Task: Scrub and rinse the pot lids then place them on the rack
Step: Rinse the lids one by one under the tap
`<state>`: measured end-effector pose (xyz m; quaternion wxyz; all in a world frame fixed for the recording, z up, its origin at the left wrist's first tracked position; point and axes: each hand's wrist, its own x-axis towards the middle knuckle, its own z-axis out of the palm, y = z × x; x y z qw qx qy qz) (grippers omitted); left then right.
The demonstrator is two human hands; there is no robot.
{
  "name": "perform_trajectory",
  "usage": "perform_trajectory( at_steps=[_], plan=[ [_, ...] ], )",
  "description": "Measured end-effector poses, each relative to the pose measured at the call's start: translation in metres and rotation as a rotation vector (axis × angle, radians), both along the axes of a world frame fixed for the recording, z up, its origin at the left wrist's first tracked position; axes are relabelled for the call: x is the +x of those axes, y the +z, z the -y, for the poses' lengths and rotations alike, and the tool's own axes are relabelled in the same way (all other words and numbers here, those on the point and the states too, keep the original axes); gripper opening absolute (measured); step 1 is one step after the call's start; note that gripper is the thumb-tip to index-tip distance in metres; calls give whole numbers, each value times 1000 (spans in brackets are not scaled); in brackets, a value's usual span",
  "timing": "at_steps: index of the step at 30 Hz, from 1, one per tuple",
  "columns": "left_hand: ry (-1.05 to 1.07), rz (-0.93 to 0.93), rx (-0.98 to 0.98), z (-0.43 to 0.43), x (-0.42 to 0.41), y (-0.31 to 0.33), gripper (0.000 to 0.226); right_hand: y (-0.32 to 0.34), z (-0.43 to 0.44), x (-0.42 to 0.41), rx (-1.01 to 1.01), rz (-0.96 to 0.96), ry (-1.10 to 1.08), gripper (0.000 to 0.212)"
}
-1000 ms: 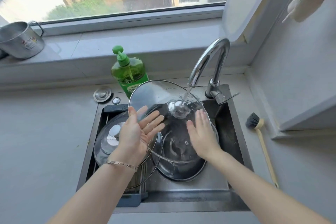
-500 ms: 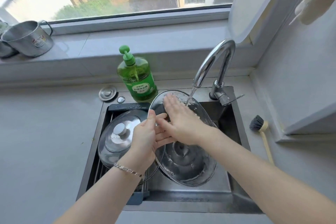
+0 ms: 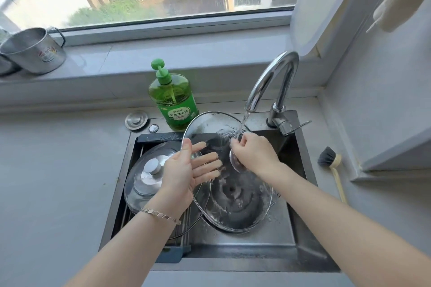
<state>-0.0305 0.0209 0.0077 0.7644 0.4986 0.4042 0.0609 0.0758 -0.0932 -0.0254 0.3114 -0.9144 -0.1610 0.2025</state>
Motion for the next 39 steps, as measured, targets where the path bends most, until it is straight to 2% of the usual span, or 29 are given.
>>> perform_trajectory(
  at_steps=[4, 7, 8, 10, 12, 14, 16, 18, 21, 26, 29, 33, 37, 39],
  plan=[
    [53, 3, -22, -10, -4, 3, 41, -1, -13, 10, 182, -300, -186, 47],
    [85, 8, -29, -21, -11, 4, 43, -9, -12, 7, 299, -307, -216, 53],
    [98, 8, -40, -24, -14, 4, 43, -13, -7, 5, 279, -262, -184, 53],
    [115, -11, -79, -33, -19, 6, 43, -24, 5, 3, 106, -165, -119, 51],
    [125, -60, -136, -42, -22, 9, 46, -35, 18, -1, -81, -193, -96, 48],
    [131, -111, -184, -55, -25, 12, 52, -43, 24, -8, -93, -462, -116, 43],
    [155, -134, -216, -71, -32, 11, 57, -40, 23, -20, 69, -843, -201, 40],
    [213, -119, -283, -91, -46, 5, 59, -32, 16, -30, 227, -968, -214, 33],
    [370, -85, -362, -115, -71, -11, 57, -20, -4, -35, 454, -983, -242, 18],
    [489, -208, -294, -132, -102, -40, 39, -5, -47, -39, 559, -851, -192, 16],
    [379, -414, -146, -144, -109, -58, 31, -4, -67, -44, 604, -801, -174, 14],
    [163, -605, 230, -148, -104, -84, 22, -9, -88, -50, 584, -724, -186, 18],
    [72, -607, 285, -143, -99, -103, 11, -18, -105, -53, 557, -682, -172, 22],
    [30, -634, 319, -143, -101, -107, 23, -22, -113, -52, 542, -671, -140, 21]
  ],
)
